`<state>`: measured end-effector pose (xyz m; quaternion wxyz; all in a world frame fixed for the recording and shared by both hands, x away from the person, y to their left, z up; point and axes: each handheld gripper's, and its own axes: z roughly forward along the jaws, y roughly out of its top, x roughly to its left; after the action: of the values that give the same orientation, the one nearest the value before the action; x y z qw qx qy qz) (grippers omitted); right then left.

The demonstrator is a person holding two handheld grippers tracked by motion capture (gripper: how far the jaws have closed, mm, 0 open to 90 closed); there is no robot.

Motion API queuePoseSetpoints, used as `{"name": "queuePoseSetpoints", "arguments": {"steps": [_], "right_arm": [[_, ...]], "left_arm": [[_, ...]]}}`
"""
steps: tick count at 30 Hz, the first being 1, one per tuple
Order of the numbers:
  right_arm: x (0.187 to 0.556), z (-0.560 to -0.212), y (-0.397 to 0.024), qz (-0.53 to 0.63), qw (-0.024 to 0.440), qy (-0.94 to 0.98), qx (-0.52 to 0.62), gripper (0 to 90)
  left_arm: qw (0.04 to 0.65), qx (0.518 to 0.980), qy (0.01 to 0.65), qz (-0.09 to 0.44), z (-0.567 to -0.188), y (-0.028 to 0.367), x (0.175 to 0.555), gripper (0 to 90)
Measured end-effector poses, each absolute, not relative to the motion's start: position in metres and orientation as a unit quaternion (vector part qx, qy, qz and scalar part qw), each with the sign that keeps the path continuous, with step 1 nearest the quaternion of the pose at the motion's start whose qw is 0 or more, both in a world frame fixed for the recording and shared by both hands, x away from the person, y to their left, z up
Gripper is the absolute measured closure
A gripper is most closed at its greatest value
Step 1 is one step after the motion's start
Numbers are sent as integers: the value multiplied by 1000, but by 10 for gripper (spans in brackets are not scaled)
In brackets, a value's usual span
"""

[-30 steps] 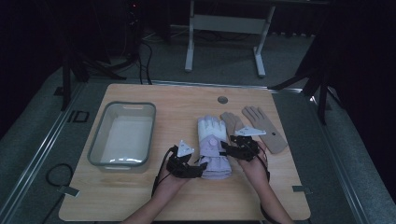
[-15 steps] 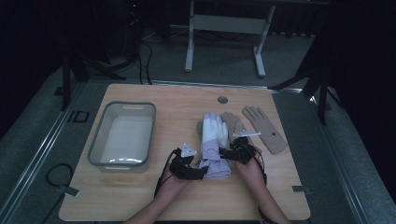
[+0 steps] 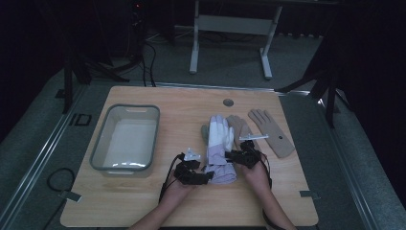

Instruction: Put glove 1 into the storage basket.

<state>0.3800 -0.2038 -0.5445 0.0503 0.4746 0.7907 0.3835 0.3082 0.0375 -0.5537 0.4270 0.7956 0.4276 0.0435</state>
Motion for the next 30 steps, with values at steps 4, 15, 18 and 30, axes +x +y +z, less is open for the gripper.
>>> {"name": "queuePoseSetpoints", "arguments": {"steps": [4,15,18,30], "right_arm": [[376,-540,-196,364,78,803,466,813],[369,-531,-188,353,118,805,461,836],[369,-525,-187,354,117,804,464,841],[368,-493,-173,373,134,800,450,842]], "left_arm": [[431,801,414,23,-551,36,306,553],[415,813,407,39,-540,34,304,805],[415,814,405,42,-535,37,305,817],[428,812,395,45,-509,58,310,819]]}}
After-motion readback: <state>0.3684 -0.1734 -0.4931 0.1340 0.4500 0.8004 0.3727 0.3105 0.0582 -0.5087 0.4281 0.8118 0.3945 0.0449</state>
